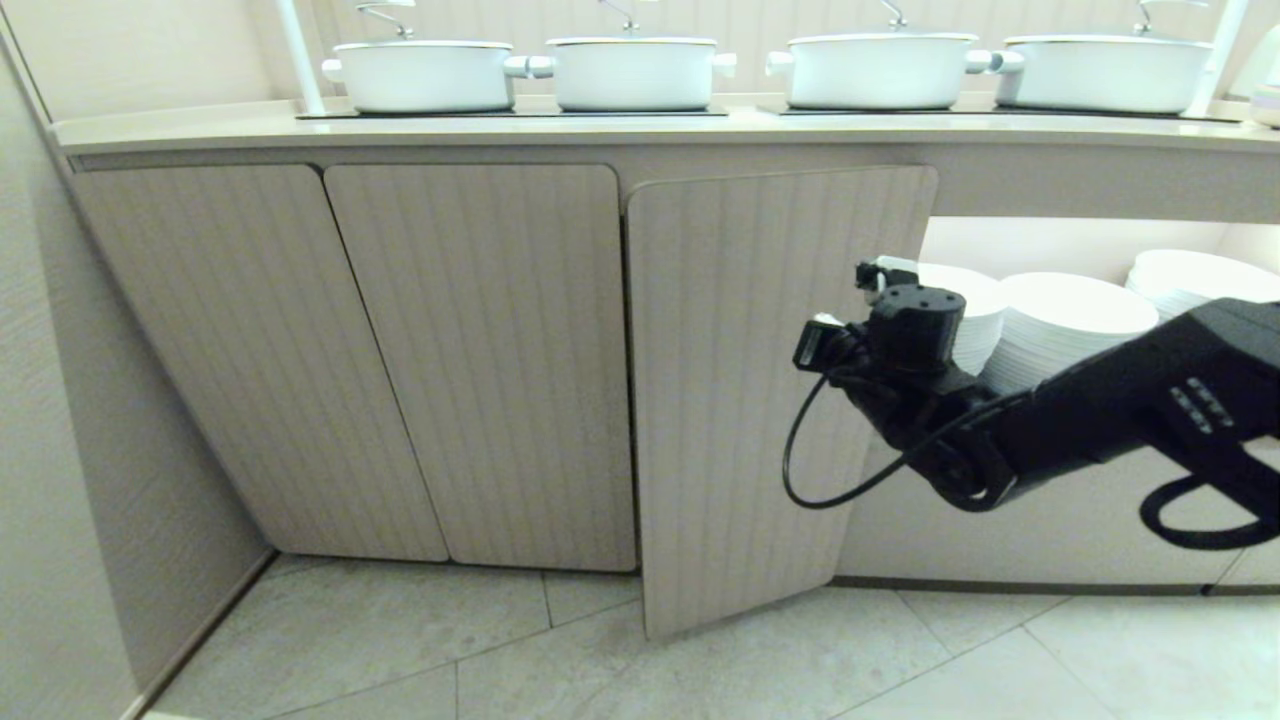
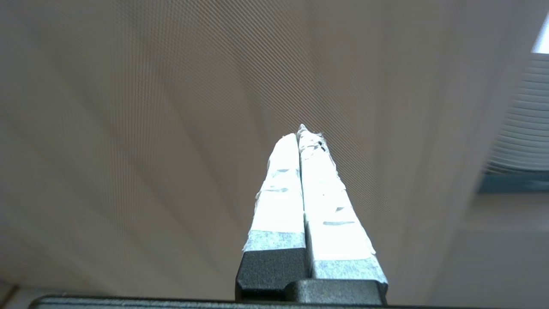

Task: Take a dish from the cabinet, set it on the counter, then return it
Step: Close the cabinet door

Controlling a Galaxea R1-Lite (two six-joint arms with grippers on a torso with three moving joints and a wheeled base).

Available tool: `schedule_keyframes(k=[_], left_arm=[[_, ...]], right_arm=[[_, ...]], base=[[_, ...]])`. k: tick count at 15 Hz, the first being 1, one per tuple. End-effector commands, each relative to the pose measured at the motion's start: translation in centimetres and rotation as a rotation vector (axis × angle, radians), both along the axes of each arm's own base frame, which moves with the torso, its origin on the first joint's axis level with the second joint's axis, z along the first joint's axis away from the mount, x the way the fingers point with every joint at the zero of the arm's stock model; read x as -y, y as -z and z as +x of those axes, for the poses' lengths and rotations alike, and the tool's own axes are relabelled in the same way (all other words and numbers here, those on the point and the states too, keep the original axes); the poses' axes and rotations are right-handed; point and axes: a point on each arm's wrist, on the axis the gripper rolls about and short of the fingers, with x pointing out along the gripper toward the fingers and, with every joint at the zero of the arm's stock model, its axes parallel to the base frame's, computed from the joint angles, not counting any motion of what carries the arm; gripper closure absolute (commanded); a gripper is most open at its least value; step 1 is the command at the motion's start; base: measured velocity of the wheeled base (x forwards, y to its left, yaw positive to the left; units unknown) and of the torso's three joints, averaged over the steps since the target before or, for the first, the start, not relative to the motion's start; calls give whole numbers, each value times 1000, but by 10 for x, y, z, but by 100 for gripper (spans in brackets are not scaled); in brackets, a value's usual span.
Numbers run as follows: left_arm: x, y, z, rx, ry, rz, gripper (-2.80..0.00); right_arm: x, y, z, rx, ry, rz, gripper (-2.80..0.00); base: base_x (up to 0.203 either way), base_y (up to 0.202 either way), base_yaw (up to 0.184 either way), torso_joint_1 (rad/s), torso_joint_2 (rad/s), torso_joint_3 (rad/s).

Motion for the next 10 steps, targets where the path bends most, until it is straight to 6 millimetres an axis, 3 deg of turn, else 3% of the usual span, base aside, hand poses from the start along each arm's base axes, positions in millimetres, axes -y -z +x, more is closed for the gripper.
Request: schedule_keyframes(k=[1,6,10], left_arm=[[0,0,0,1,0,-2,0],[0,0,0,1,0,0,0],[0,0,0,1,0,0,0]], right_arm=[[11,-23,-26,31,1,1,0],[38,-62,-89,87,1,-44,0],[63,-81,-148,135,8,-69,0]], base=[[0,0,0,0,0,0],[0,0,0,0,0,0],[0,0,0,0,0,0]])
